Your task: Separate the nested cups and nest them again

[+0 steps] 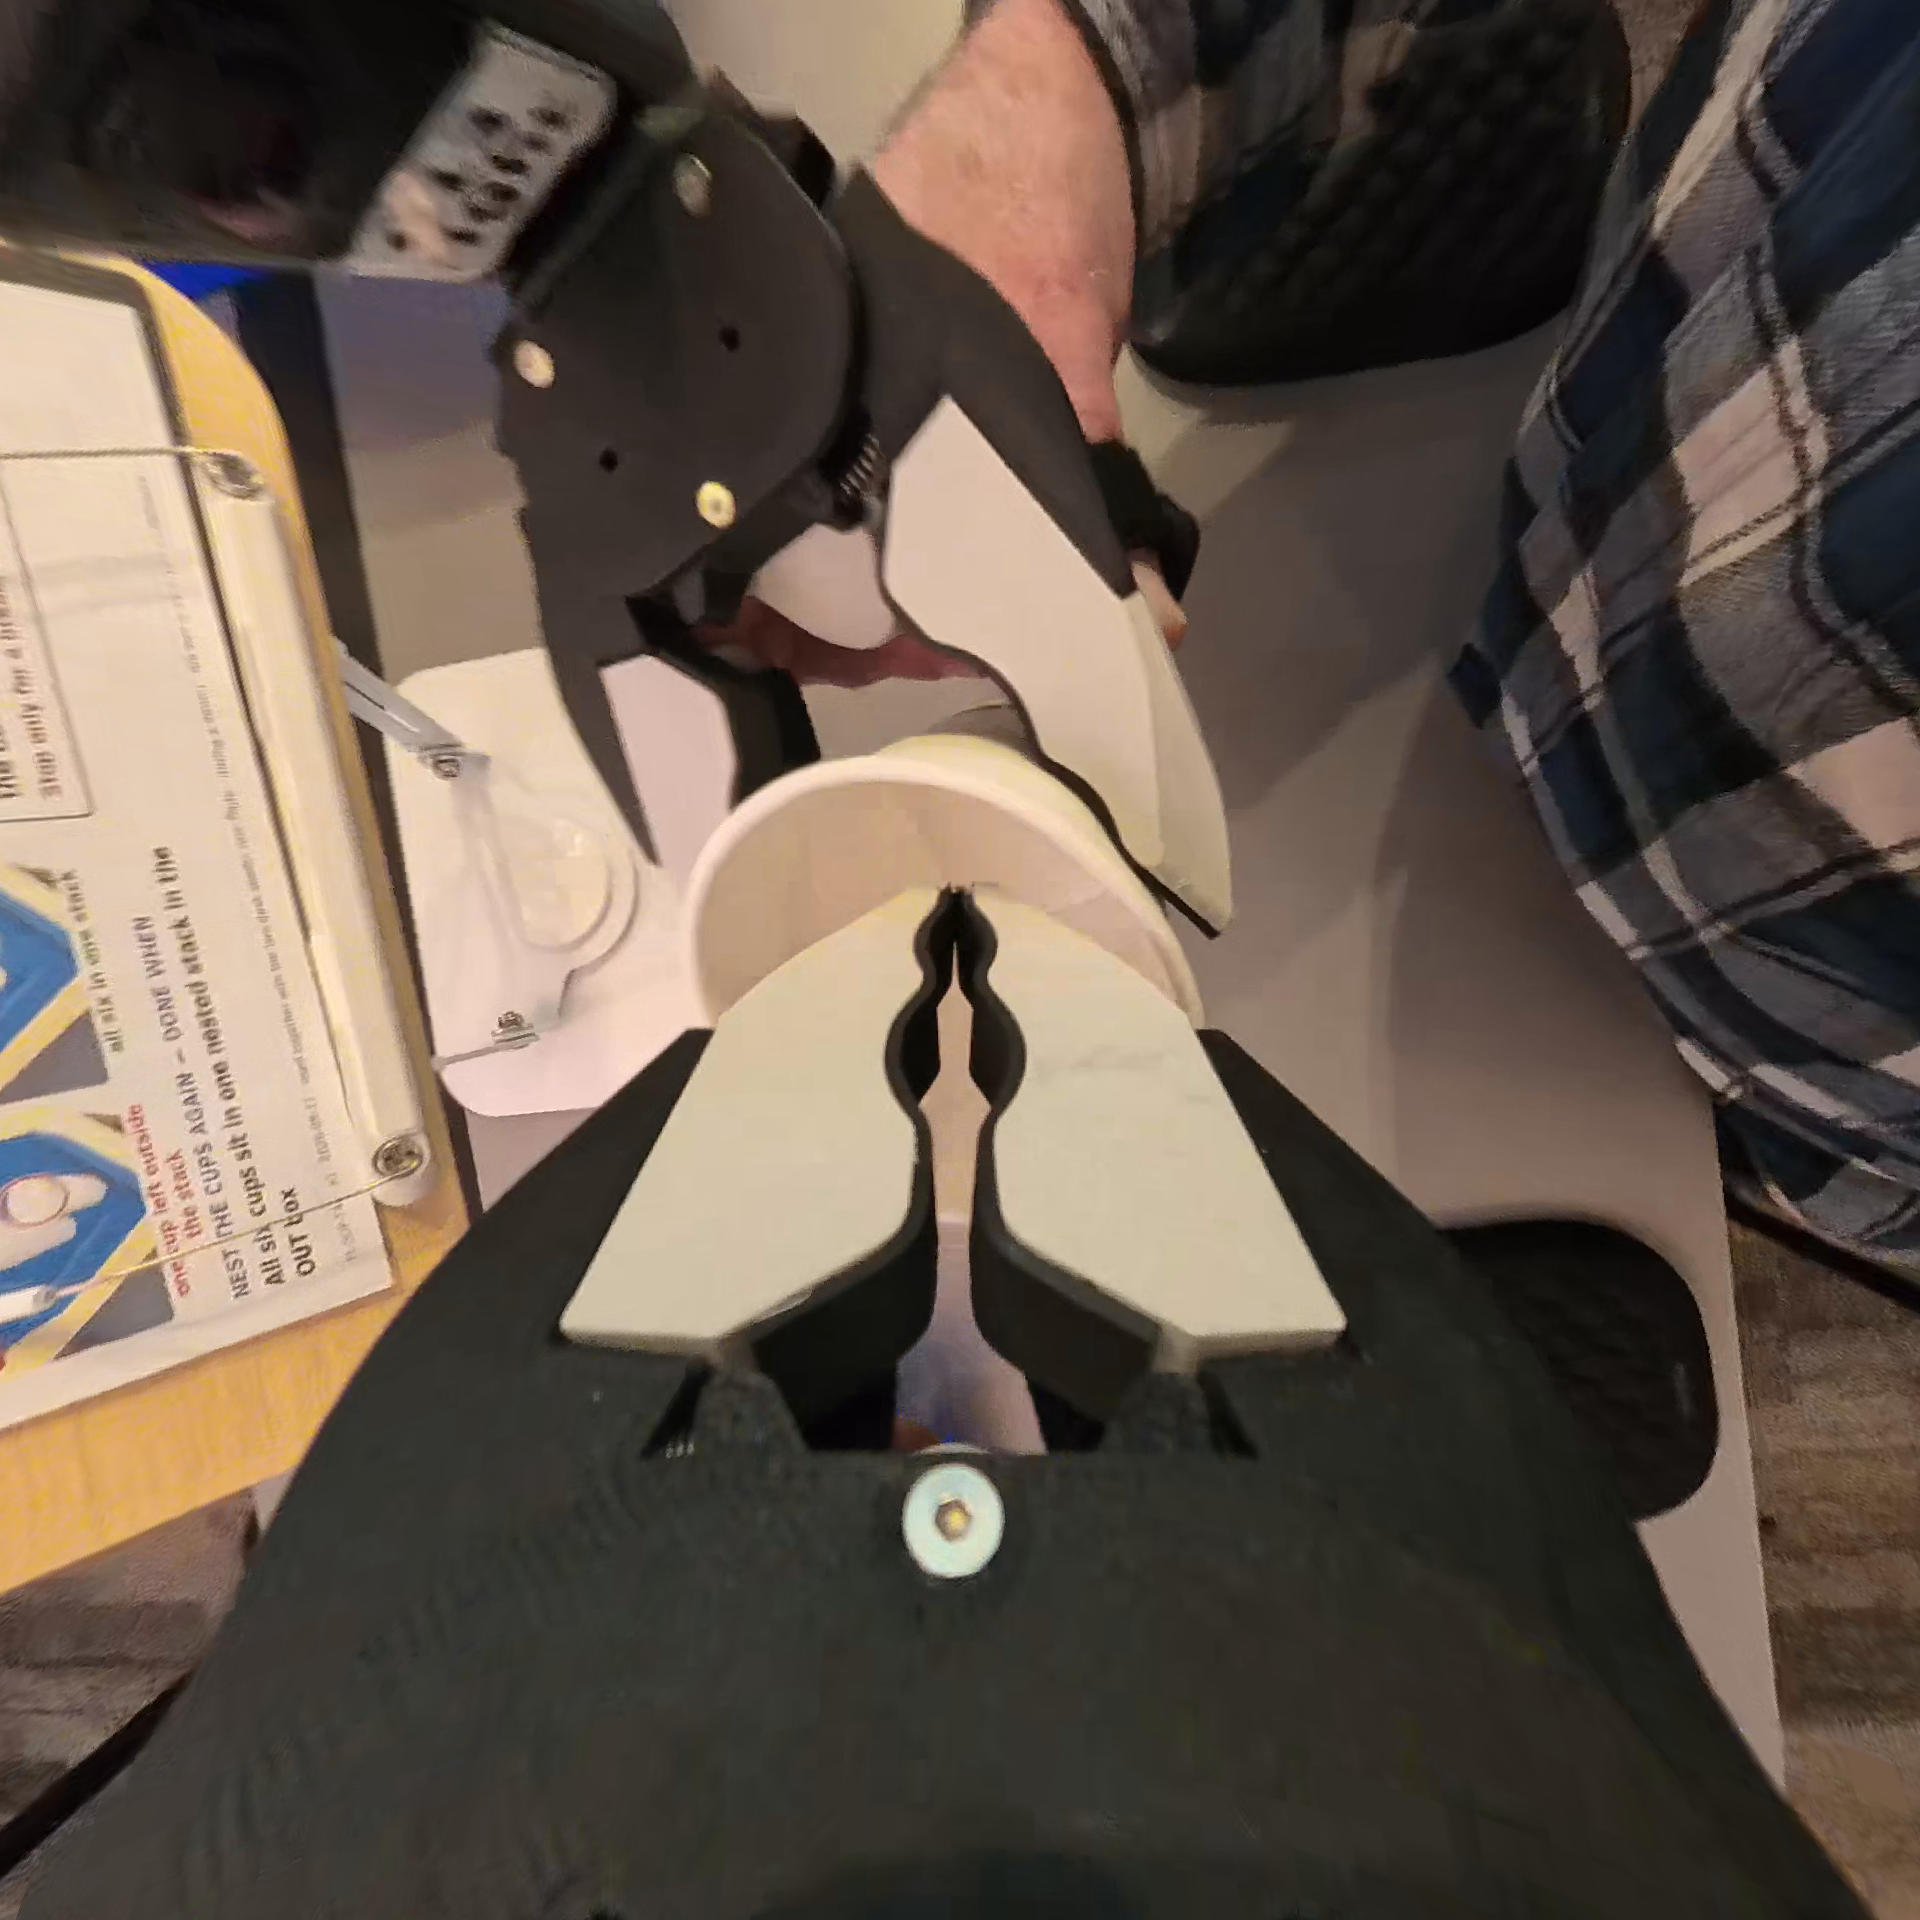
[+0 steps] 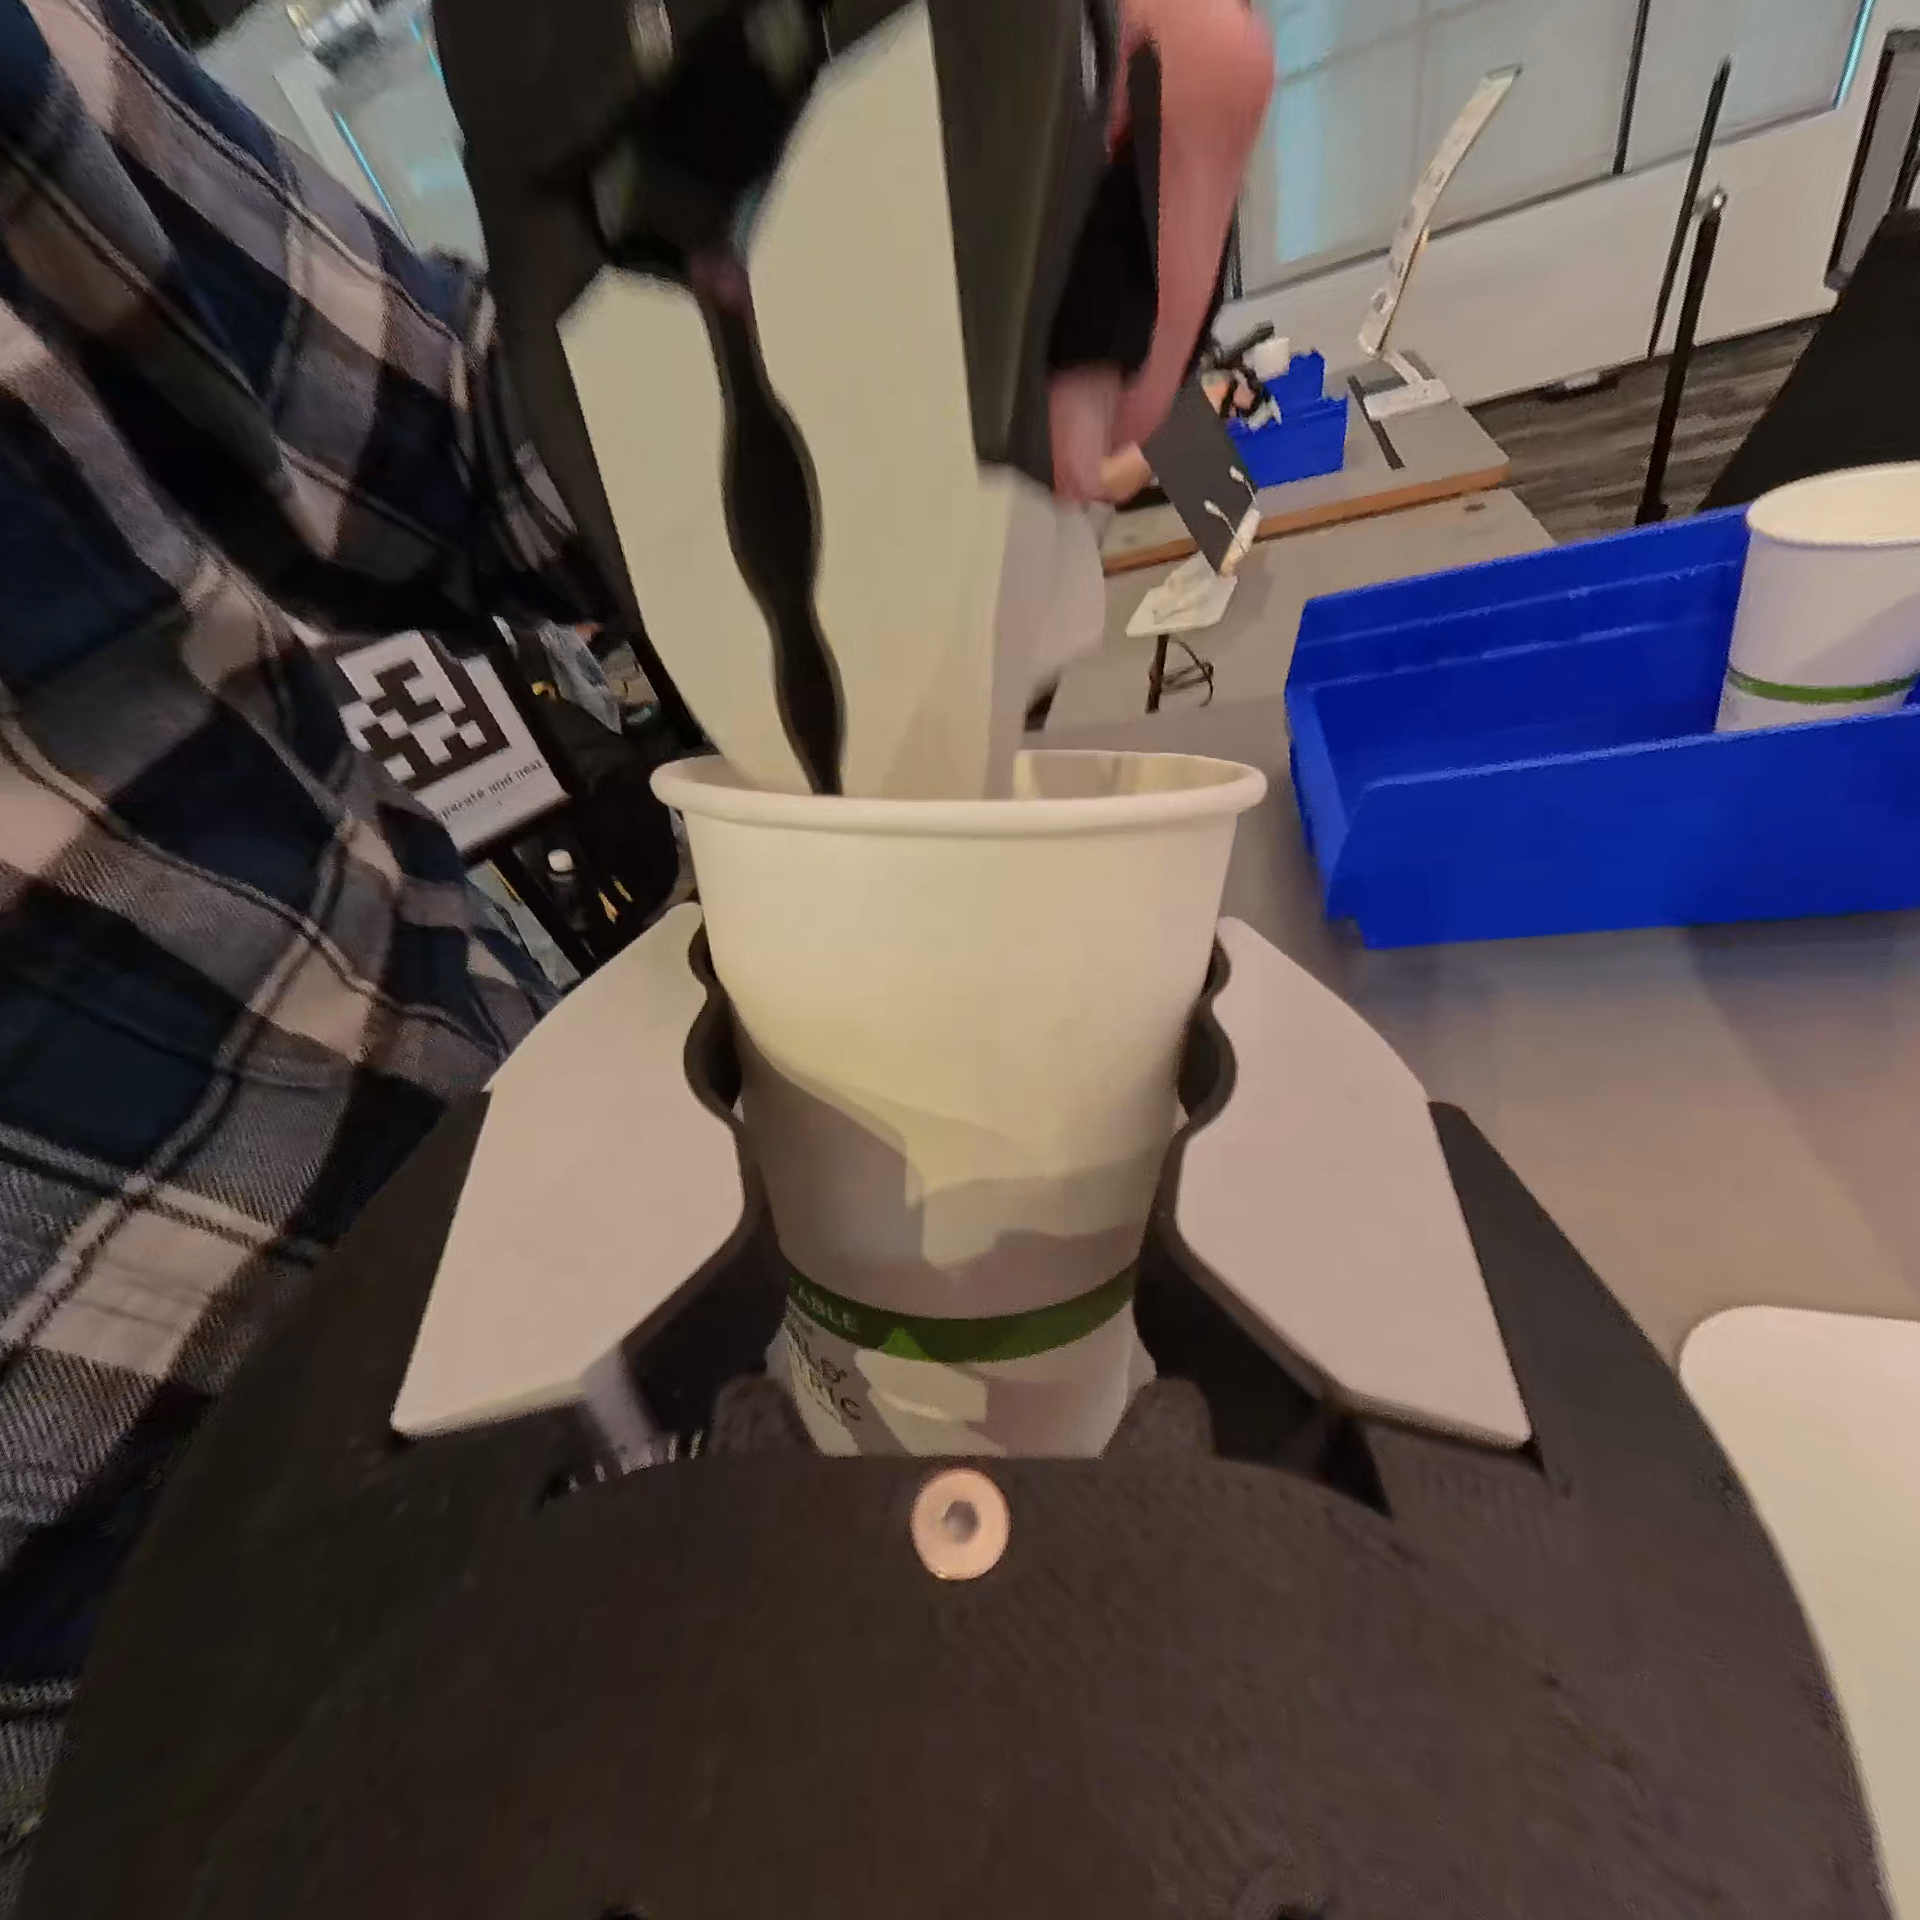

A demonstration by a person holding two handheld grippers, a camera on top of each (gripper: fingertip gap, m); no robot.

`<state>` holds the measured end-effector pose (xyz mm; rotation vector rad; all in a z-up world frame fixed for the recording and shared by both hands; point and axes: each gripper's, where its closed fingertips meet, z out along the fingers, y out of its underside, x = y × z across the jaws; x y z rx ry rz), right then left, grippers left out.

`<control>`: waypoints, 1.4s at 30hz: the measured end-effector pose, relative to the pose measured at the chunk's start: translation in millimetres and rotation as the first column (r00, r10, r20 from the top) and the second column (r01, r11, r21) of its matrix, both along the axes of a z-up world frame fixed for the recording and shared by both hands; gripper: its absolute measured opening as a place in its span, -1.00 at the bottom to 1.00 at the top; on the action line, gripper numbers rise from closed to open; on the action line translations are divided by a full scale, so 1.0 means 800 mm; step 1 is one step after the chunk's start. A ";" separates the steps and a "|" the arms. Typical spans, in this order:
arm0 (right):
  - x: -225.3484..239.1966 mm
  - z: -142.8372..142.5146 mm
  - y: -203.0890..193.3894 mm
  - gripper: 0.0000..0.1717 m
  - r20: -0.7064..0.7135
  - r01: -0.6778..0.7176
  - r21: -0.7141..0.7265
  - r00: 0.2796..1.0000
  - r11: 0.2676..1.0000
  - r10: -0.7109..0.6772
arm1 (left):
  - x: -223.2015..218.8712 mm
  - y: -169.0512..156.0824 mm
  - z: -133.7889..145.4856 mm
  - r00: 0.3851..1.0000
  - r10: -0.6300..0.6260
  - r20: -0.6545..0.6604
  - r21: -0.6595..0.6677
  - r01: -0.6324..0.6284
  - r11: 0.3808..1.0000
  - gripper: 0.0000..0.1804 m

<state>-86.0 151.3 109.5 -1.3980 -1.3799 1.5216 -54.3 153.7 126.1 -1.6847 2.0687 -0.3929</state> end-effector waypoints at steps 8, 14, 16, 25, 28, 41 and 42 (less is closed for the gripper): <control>0.070 -0.025 0.039 0.00 0.088 0.152 0.060 0.984 0.987 -0.157 | -0.028 0.034 0.027 0.993 0.106 0.043 0.121 -0.111 0.986 -1.00; 0.274 0.036 0.193 0.02 -0.041 0.678 0.145 0.732 0.721 -0.680 | -0.033 0.038 0.021 0.987 0.150 0.055 0.110 -0.155 0.982 -1.00; 0.356 0.055 0.240 0.02 -0.083 0.810 0.173 0.578 0.560 -0.812 | -0.031 0.035 0.011 0.988 0.148 0.037 0.097 -0.150 0.984 -1.00; 0.576 0.035 0.351 0.02 -0.118 0.978 0.160 0.151 0.131 -0.981 | -0.034 0.038 -0.017 0.984 0.180 -0.004 0.062 -0.180 0.982 -1.00; 0.591 0.023 0.365 0.02 -0.103 0.973 0.213 0.114 0.091 -0.988 | -0.043 0.042 -0.026 0.977 0.213 -0.017 0.049 -0.212 0.976 -1.00; 0.589 -0.041 0.379 0.24 0.038 0.967 0.235 0.088 0.095 -0.995 | -0.065 0.055 -0.040 0.966 0.255 -0.050 0.047 -0.253 0.966 -1.00; 0.590 -0.041 0.375 0.27 0.040 0.967 0.237 0.082 0.090 -0.996 | -0.068 0.057 -0.039 0.964 0.260 -0.053 0.050 -0.258 0.965 -1.00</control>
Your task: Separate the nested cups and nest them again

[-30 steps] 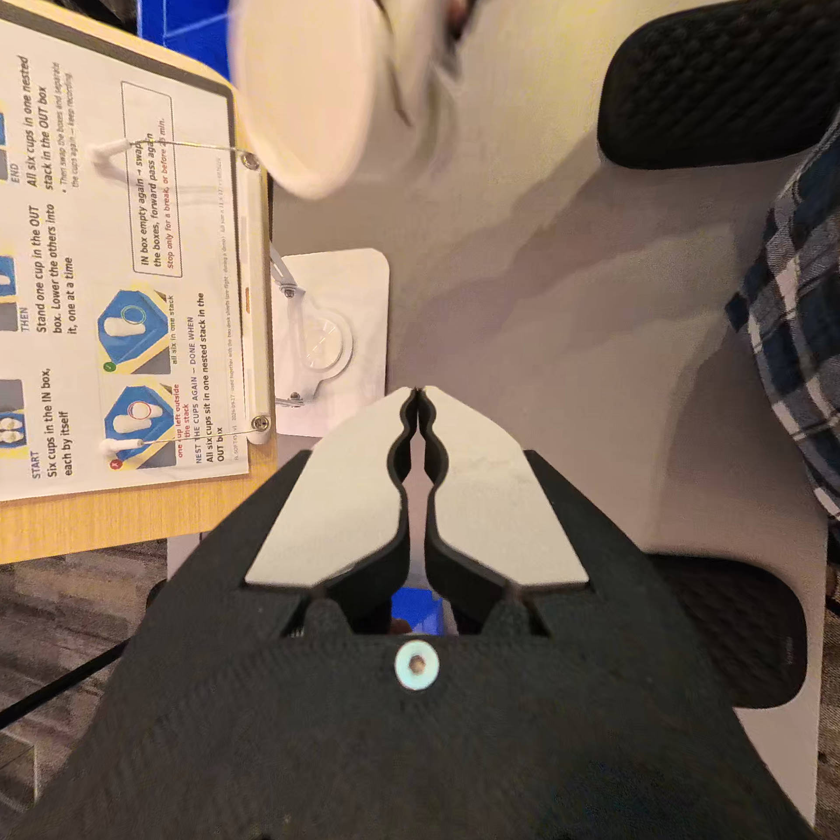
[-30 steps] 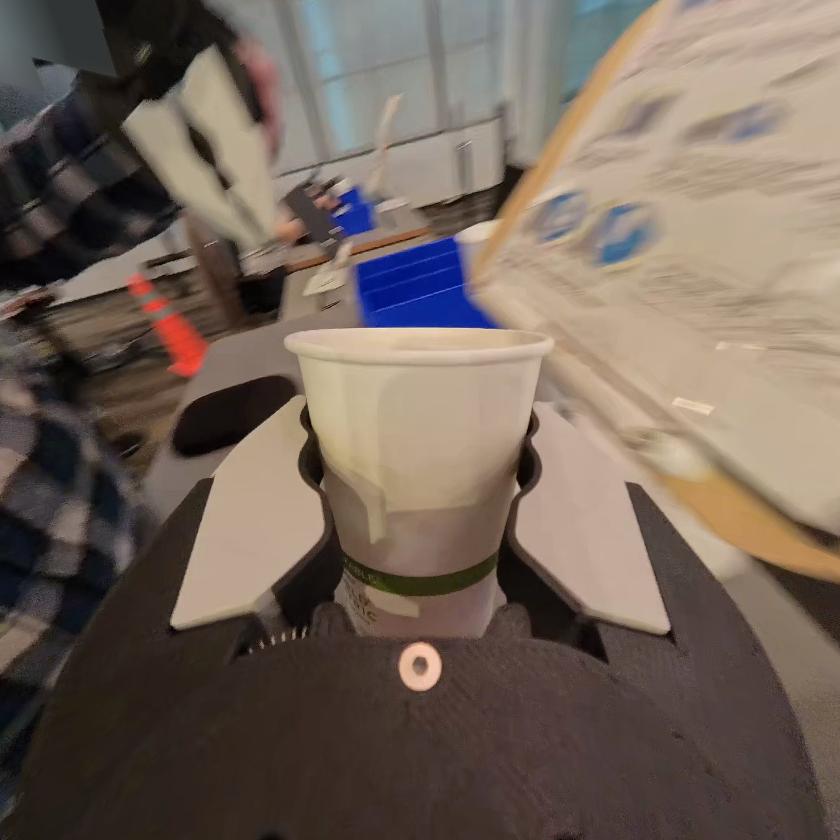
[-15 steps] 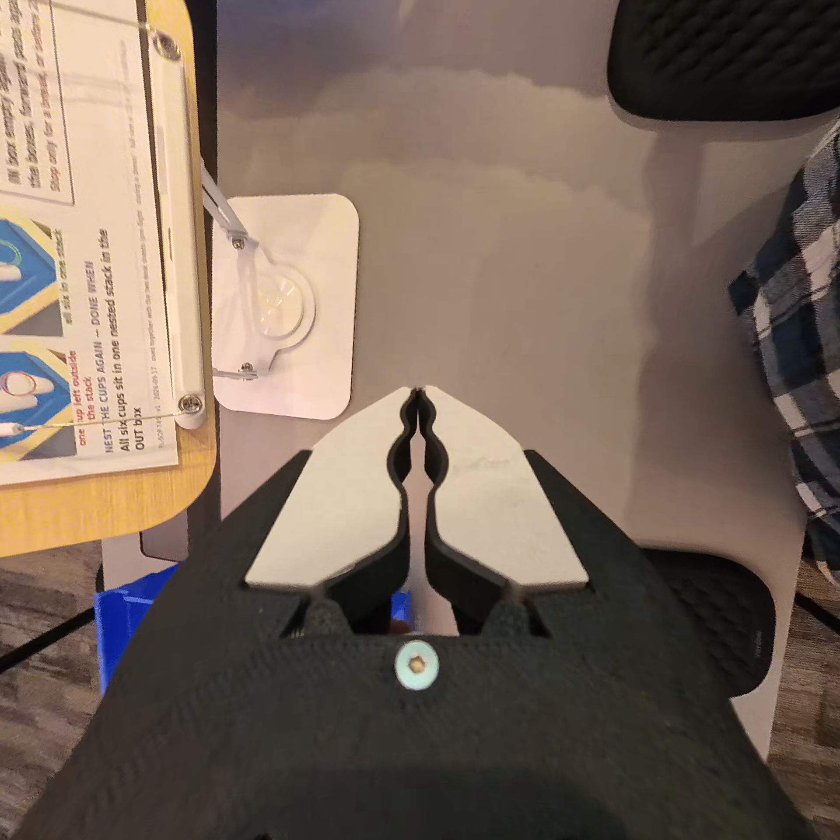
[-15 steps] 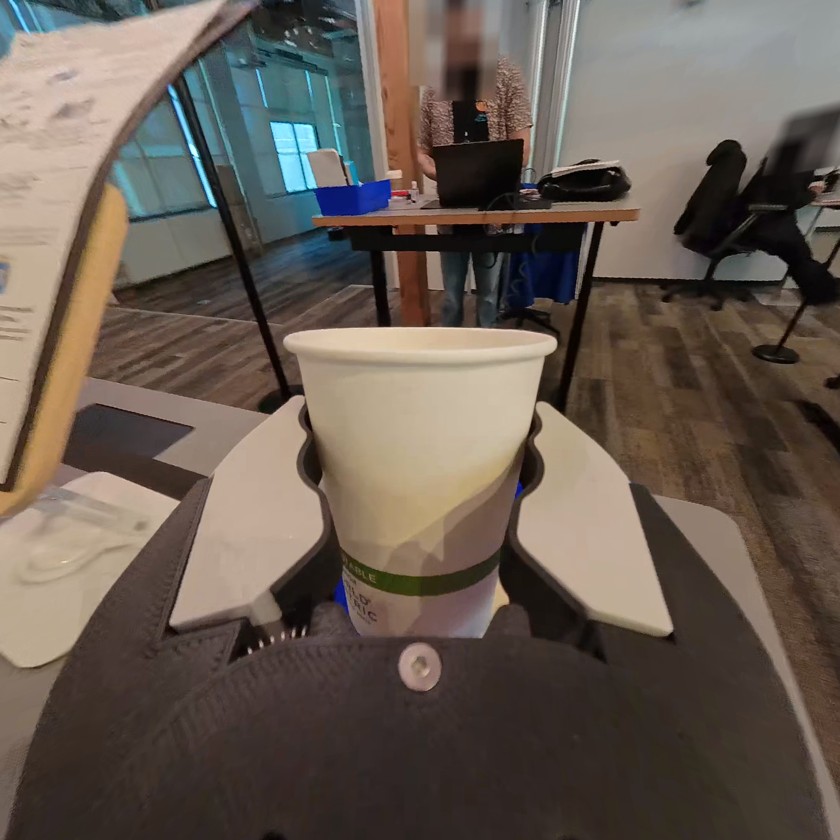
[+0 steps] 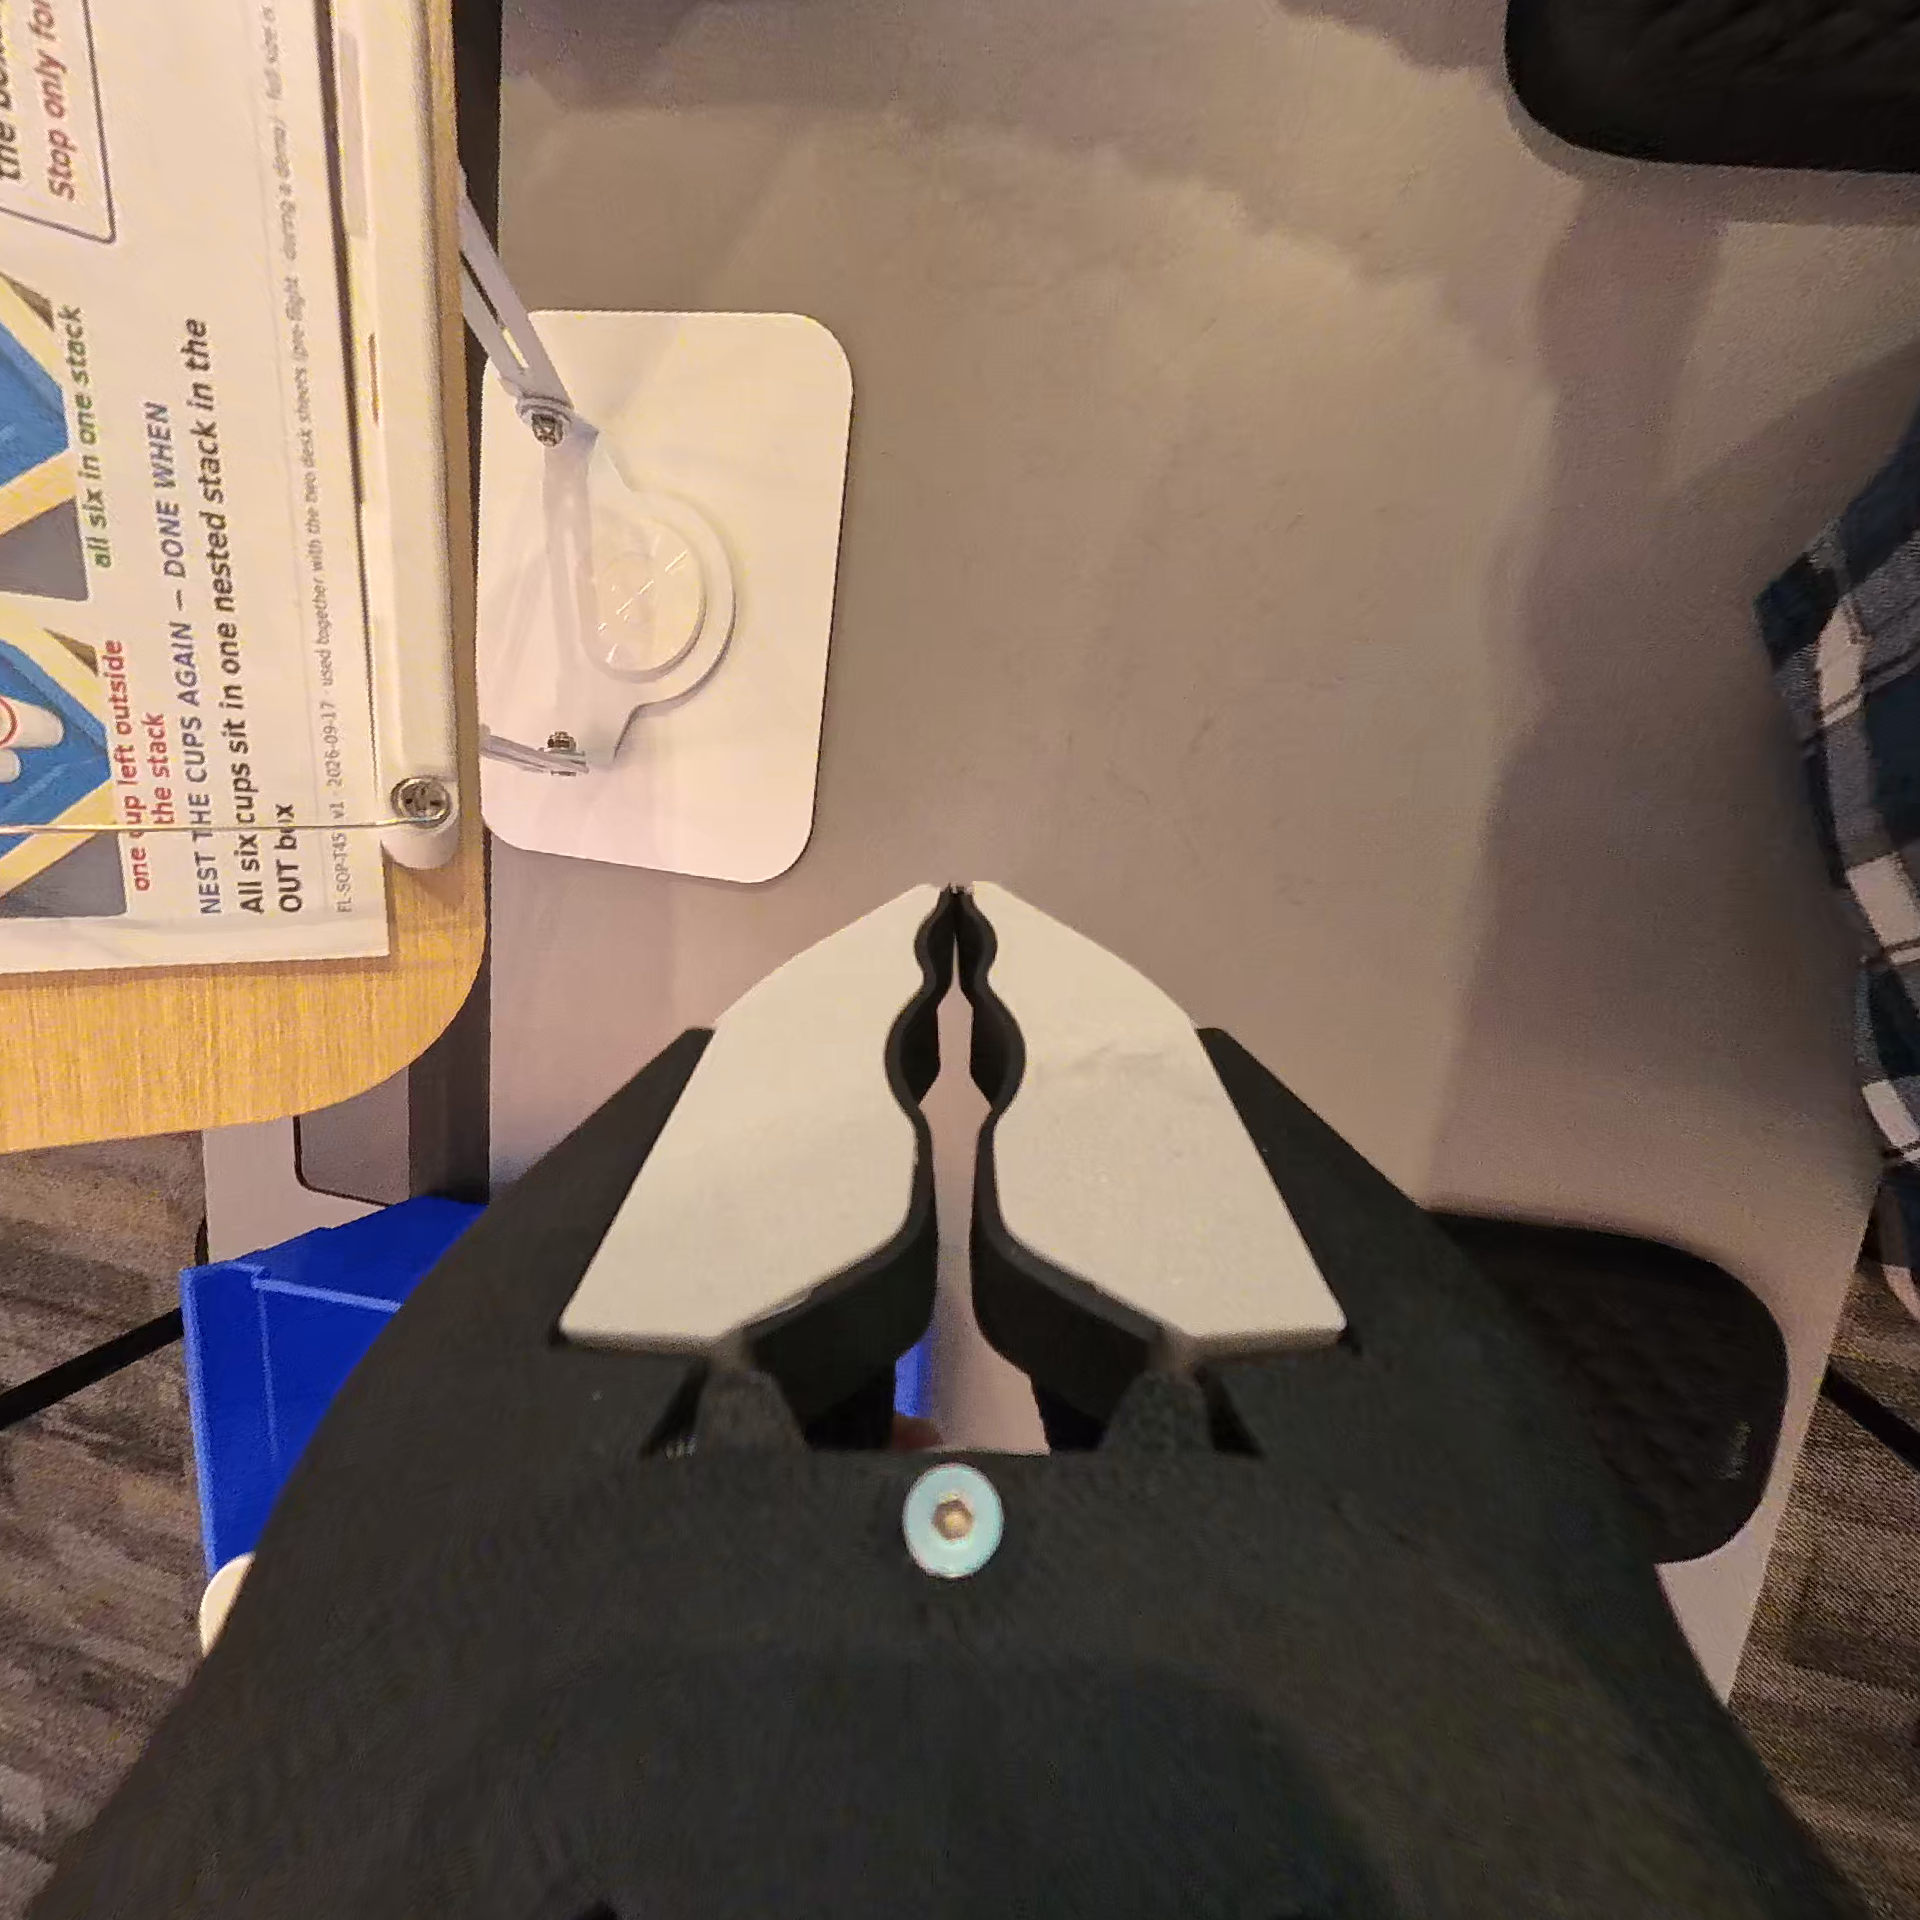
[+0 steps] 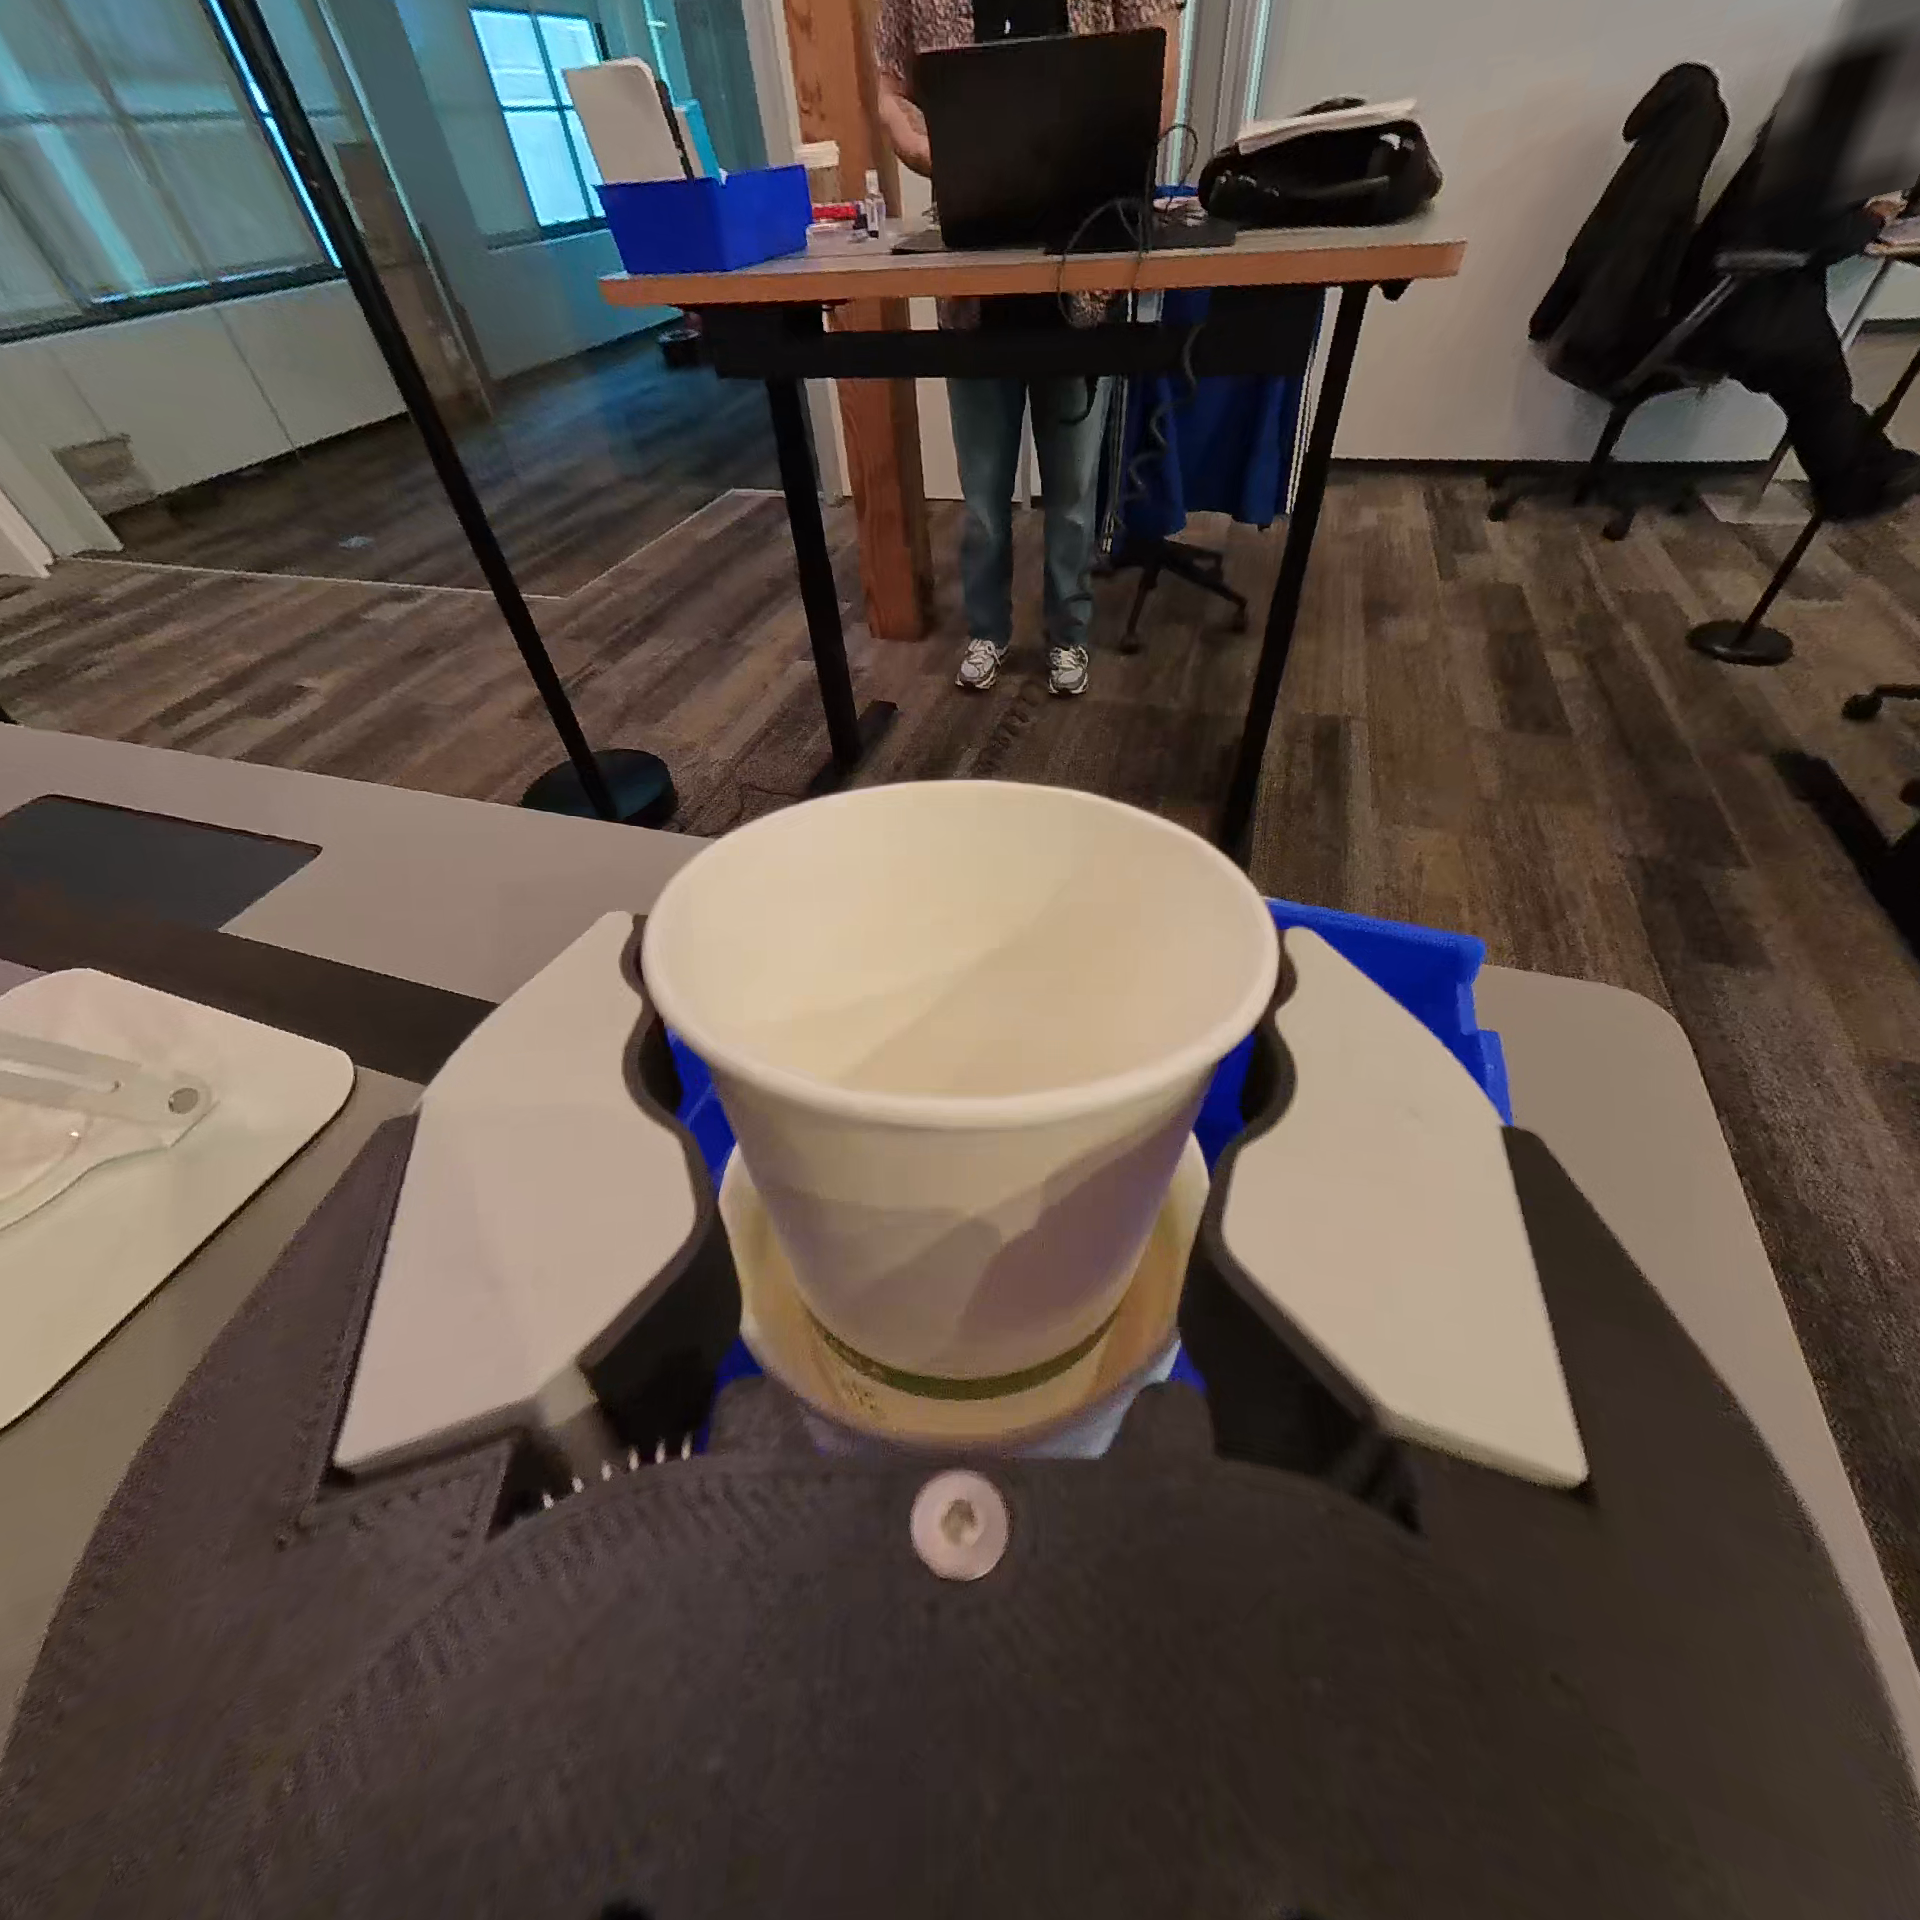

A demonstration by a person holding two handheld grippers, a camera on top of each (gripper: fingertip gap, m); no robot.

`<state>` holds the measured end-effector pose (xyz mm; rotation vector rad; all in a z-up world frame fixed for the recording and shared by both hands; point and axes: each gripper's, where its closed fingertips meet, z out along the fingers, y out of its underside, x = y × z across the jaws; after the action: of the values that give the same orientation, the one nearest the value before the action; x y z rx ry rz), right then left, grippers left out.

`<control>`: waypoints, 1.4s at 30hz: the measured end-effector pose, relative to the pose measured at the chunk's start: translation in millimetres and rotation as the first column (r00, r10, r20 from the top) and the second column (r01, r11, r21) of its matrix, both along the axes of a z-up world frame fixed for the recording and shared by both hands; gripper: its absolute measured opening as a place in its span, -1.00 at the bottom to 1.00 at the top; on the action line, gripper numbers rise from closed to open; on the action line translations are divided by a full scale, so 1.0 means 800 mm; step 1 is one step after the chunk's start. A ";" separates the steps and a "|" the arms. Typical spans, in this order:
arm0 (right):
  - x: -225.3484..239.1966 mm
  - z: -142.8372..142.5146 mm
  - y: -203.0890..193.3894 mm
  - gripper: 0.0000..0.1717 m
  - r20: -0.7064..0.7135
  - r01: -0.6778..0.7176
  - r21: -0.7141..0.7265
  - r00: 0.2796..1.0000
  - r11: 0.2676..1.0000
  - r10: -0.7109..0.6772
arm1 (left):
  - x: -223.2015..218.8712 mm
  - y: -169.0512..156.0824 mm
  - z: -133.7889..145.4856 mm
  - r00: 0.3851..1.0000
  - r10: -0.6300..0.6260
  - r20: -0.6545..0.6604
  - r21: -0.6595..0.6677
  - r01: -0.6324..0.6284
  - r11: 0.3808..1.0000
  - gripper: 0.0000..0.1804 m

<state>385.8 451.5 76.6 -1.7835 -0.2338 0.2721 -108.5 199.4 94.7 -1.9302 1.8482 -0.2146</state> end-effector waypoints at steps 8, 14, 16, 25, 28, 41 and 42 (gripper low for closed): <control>0.001 0.004 -0.028 0.40 0.060 0.019 -0.023 0.998 1.000 -0.017 | -0.062 0.050 0.001 0.981 0.194 -0.002 0.071 -0.193 0.979 -0.94; -0.024 0.033 -0.064 0.29 0.136 -0.011 0.023 0.991 1.000 0.008 | -0.184 0.145 0.000 0.868 0.496 0.042 0.190 -0.494 0.849 -0.63; -0.038 0.045 -0.077 0.26 0.147 -0.034 0.041 0.989 0.999 0.028 | -0.238 0.182 -0.007 0.815 0.579 0.016 0.270 -0.561 0.783 -0.51; -0.091 0.087 -0.124 0.19 0.217 -0.129 0.083 0.970 0.988 0.108 | -0.410 0.276 -0.123 0.648 0.720 -0.248 0.316 -0.648 0.693 -0.47; -0.104 0.090 -0.132 0.19 0.242 -0.149 0.078 0.962 0.986 0.127 | -0.421 0.285 -0.151 0.643 0.701 -0.308 0.308 -0.630 0.713 -0.62; -0.320 0.143 -0.197 0.10 0.260 -0.624 0.099 0.768 0.775 0.585 | -0.303 0.173 -0.034 0.860 0.424 -0.284 0.203 -0.378 0.903 -0.99; -0.349 0.143 -0.209 0.11 0.230 -0.690 0.081 0.715 0.719 0.660 | -0.279 0.150 -0.019 0.889 0.360 -0.284 0.168 -0.323 0.931 -1.00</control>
<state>106.6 284.1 191.3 -1.4935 -1.0371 0.5933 -331.3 319.2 79.7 -2.2641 1.6132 0.3226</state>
